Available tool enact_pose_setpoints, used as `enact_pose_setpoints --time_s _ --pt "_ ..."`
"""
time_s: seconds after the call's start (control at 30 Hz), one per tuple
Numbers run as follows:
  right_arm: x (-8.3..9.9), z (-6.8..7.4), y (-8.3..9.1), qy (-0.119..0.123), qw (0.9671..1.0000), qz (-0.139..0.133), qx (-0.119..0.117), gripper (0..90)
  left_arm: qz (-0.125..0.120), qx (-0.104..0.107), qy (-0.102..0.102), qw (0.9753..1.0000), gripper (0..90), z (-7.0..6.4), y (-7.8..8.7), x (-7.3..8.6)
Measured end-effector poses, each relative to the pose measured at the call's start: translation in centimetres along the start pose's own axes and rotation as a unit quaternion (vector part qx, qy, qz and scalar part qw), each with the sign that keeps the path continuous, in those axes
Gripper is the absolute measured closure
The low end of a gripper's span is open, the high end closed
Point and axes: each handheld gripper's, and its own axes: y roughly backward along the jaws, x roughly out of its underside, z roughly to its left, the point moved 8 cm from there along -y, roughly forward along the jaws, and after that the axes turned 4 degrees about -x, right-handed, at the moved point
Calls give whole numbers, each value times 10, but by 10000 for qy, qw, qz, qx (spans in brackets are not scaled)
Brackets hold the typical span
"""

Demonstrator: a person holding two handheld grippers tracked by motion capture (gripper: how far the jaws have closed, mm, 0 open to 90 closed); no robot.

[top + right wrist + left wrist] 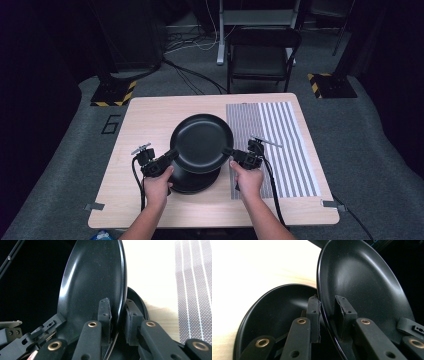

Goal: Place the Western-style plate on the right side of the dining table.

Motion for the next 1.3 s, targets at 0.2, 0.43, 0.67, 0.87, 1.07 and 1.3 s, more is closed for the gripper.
enact_pose_setpoints --time_s 0.2,0.43,0.67,0.87,1.07,1.3 --pt "-4 -1 8 -7 10000 -90 40 779 38 77 -56 9999 749 -9 -4 0" --pt "-10 -4 19 -40 9998 -183 95 778 74 175 -99 9998 749 -19 -10 -1" --pt "-16 -7 29 -17 9994 -306 137 778 140 268 -204 9993 749 -30 -16 -1" --pt "-19 -11 36 -57 9991 -381 175 779 201 320 -245 9990 751 -37 -20 0" --pt "-22 -16 44 -94 9989 -411 224 778 248 380 -270 9986 751 -45 -26 2" --pt "-26 -22 51 -124 9986 -459 232 778 298 420 -323 9982 752 -54 -32 5"
